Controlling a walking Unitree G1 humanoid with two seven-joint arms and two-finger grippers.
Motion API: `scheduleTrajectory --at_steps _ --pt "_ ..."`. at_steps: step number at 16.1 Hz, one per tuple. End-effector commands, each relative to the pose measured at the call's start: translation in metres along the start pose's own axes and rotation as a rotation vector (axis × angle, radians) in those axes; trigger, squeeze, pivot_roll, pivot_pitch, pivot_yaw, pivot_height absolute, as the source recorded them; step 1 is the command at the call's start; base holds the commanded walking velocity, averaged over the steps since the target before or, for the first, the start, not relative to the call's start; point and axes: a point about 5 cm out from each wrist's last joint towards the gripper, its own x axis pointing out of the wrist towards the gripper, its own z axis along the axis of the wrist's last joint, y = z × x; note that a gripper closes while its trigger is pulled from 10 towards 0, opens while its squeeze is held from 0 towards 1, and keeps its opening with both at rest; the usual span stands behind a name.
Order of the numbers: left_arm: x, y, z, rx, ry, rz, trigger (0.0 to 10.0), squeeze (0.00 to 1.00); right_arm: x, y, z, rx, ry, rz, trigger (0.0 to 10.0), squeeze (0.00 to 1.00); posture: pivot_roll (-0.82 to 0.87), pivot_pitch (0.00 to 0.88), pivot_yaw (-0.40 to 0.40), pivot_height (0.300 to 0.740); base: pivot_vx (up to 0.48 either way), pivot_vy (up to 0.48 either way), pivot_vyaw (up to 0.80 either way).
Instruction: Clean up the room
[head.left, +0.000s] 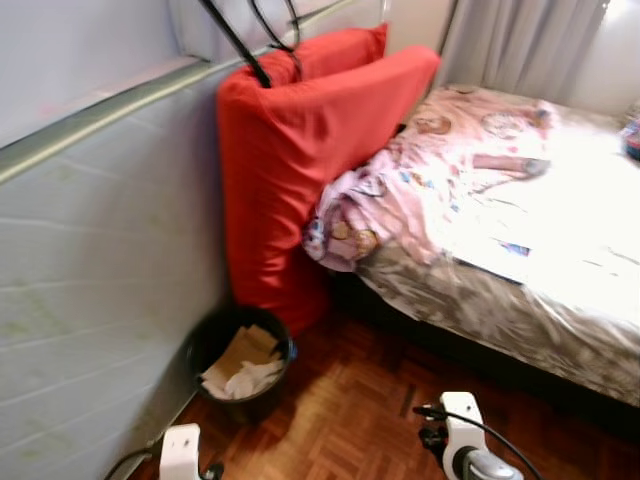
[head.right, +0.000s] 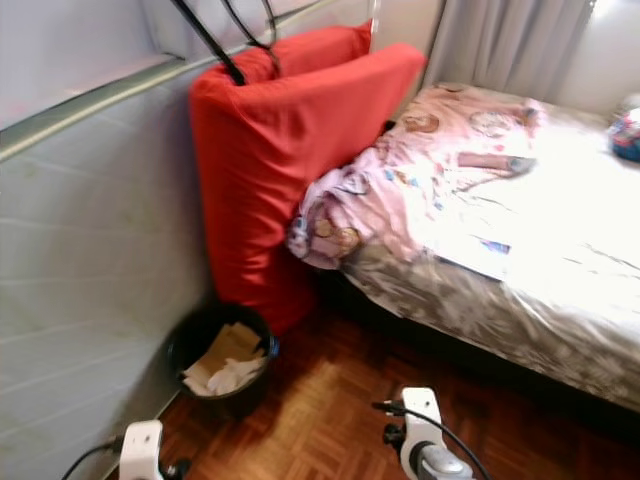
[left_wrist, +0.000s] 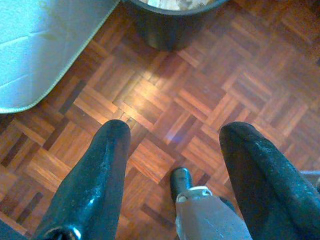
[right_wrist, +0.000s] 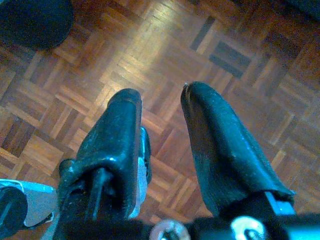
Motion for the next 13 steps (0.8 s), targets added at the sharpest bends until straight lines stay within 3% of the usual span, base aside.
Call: scheduleTrajectory --at_steps 1,6,13 --pt "-0.0022 0.0046 -0.0100 -0.011 0.039 0.021 10.0 0.00 0.0008 0.0022 0.0035 0.001 -0.013 0.001 10.0 0.00 -0.02 0.019 -0.004 0.740 0.000 0.000 0.00" --pt "-0.0017 0.0050 -0.0078 -0.021 0.034 0.029 10.0 0.00 0.0011 0.0024 0.0089 -0.028 -0.040 0.002 10.0 0.00 -0.01 0.035 -0.001 0.740 0.000 0.000 0.00" --pt "-0.0015 0.0055 -0.0075 -0.025 0.037 0.032 10.0 0.00 0.0012 0.0029 0.0111 -0.041 -0.057 0.002 10.0 0.00 -0.01 0.046 0.000 0.740 0.000 0.000 0.79"
